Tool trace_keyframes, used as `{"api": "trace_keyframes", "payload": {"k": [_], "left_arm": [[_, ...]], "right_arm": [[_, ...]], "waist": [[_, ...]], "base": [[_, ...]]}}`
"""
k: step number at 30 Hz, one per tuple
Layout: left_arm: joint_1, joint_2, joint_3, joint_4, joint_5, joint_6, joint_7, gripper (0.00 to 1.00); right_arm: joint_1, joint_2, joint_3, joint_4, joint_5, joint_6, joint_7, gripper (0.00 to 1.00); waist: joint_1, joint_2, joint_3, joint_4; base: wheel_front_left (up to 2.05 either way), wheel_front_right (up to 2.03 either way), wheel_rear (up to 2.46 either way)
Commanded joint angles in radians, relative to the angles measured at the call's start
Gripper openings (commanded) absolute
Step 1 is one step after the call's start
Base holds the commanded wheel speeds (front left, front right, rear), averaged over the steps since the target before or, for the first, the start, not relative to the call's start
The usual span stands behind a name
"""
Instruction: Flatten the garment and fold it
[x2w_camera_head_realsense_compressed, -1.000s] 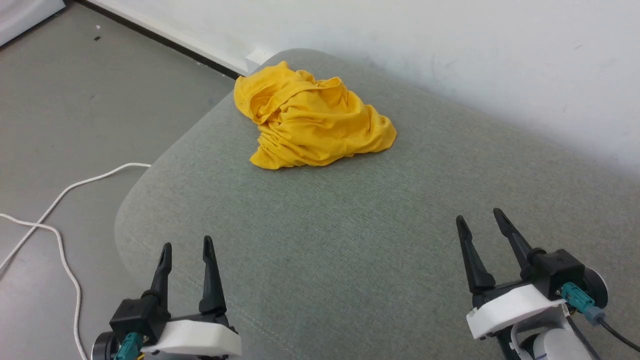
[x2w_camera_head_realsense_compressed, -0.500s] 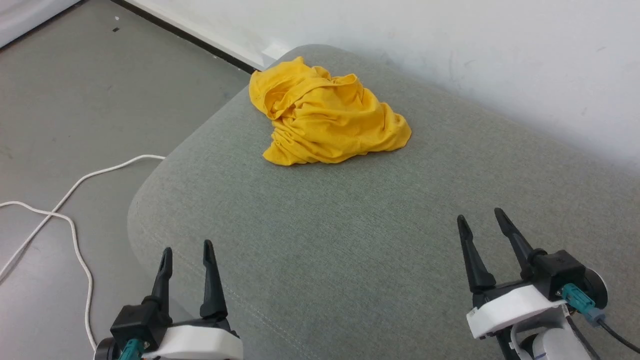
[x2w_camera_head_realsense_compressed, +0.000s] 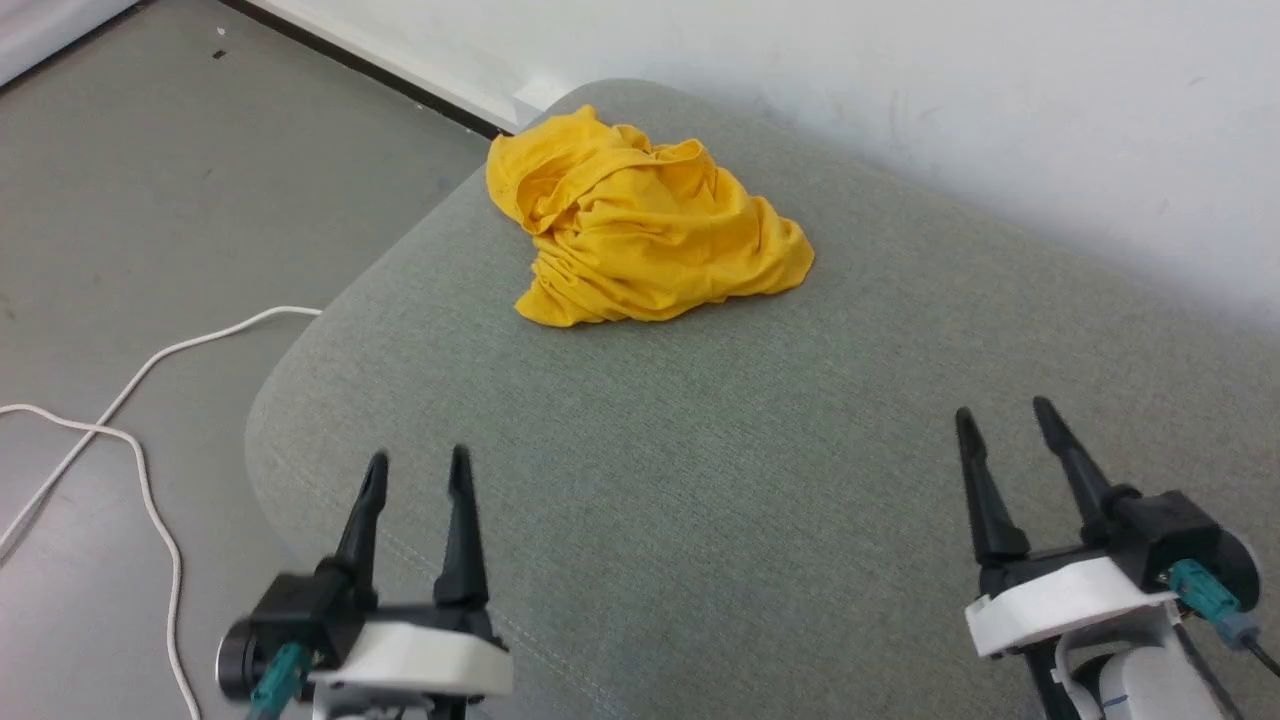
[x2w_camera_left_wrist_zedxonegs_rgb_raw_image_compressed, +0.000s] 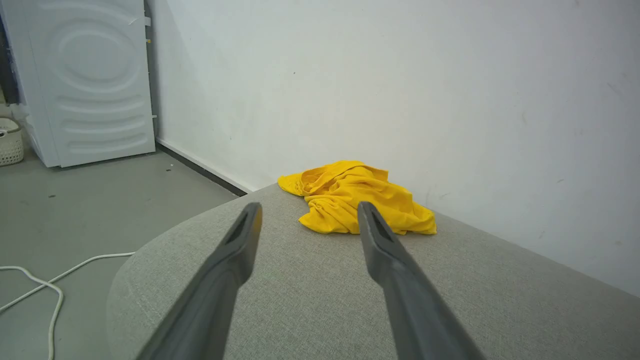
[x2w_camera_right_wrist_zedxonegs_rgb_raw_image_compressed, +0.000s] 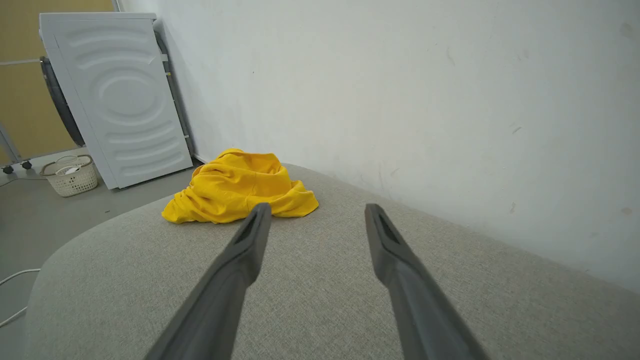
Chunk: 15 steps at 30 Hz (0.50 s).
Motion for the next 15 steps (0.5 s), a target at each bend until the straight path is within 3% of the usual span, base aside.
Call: {"api": "trace_keyframes", "payload": {"k": [1,6,15], "left_arm": [[-0.032,0.001,-0.006,-0.006,0.005,-0.014,-0.005,1.0],[-0.183,0.047,-0.027,-0.052,0.013,-0.078,0.046,1.0],[-0.555,0.115,0.008,-0.08,-0.02,-0.115,0.29,1.0]], "right_arm": [[-0.011,0.002,-0.006,-0.011,-0.006,-0.001,0.0,1.0],[-0.014,0.002,-0.048,-0.094,-0.039,-0.001,0.039,1.0],[-0.008,-0.032,-0.055,-0.296,-0.06,-0.001,0.16,1.0]], "waist": [[0.0,0.0,0.008,-0.005],[0.0,0.0,0.045,-0.025],[0.0,0.0,0.155,-0.071]], "base": [[0.0,0.0,0.0],[0.0,0.0,0.0],[0.0,0.0,0.0]]}}
